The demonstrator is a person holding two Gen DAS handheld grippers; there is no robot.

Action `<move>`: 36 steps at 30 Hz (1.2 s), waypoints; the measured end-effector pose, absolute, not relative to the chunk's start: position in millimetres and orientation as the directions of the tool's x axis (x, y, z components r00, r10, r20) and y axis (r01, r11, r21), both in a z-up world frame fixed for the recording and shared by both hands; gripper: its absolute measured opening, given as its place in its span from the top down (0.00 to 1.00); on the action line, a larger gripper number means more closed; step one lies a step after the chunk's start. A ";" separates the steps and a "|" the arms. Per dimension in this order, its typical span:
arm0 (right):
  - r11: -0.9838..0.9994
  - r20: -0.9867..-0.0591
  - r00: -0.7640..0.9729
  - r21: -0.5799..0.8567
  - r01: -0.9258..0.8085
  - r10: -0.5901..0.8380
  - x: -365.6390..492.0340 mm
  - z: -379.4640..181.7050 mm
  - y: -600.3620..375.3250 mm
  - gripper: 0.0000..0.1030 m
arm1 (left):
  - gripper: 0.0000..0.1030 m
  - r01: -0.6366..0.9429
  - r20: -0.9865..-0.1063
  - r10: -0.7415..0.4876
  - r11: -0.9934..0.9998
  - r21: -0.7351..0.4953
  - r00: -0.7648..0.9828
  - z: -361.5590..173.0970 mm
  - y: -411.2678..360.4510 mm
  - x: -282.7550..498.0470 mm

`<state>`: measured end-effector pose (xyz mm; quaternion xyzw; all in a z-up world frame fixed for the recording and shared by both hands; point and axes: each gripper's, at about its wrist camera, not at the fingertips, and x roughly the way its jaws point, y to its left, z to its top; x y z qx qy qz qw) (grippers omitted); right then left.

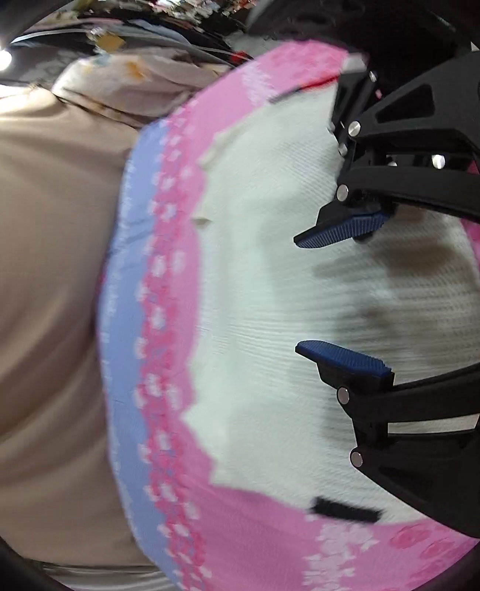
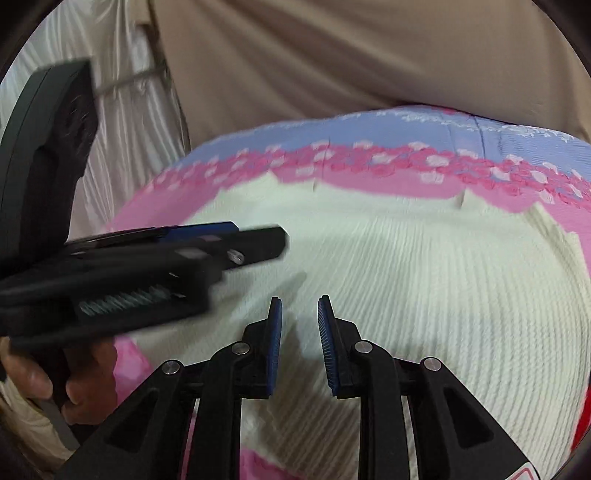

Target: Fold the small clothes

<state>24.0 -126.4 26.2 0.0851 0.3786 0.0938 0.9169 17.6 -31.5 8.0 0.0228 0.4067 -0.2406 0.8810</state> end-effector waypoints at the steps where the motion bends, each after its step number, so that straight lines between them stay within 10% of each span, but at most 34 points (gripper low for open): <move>1: 0.975 -0.693 0.693 0.212 -0.071 0.201 16.1 20.8 -138.6 0.85 | 0.51 0.417 -0.746 -0.372 0.898 -0.140 0.552 -1.6 -25.6 17.8; 9: 0.881 -0.717 0.696 0.355 0.313 0.042 -89.2 1.6 -291.4 1.00 | 0.80 0.256 -0.778 -0.326 0.942 -0.218 0.537 -18.6 89.4 6.1; 14: 0.863 -0.708 0.698 0.286 0.417 -0.103 -93.9 25.5 -301.1 0.85 | 0.77 0.227 -0.774 -0.327 0.944 -0.240 0.542 -3.8 91.1 -3.1; 19: 0.936 -0.619 0.784 0.301 0.181 0.048 -7.2 63.1 -242.6 0.84 | 0.54 0.355 -0.681 -0.388 0.914 -0.197 0.621 37.3 27.9 17.9; 25: 0.965 -0.718 0.670 0.261 0.007 0.189 92.4 29.2 -161.0 0.85 | 0.52 0.374 -0.753 -0.350 0.916 -0.149 0.557 1.4 -42.6 74.9; 27: 0.973 -0.717 0.680 0.229 0.023 0.153 91.2 23.7 -173.2 0.98 | 0.53 0.357 -0.755 -0.323 0.925 -0.126 0.571 -10.9 -35.6 84.8; 36: 0.790 -0.667 0.745 0.463 0.402 0.012 -11.4 9.2 -353.9 1.00 | 0.60 0.242 -0.742 -0.264 0.960 -0.140 0.617 -15.5 63.1 82.1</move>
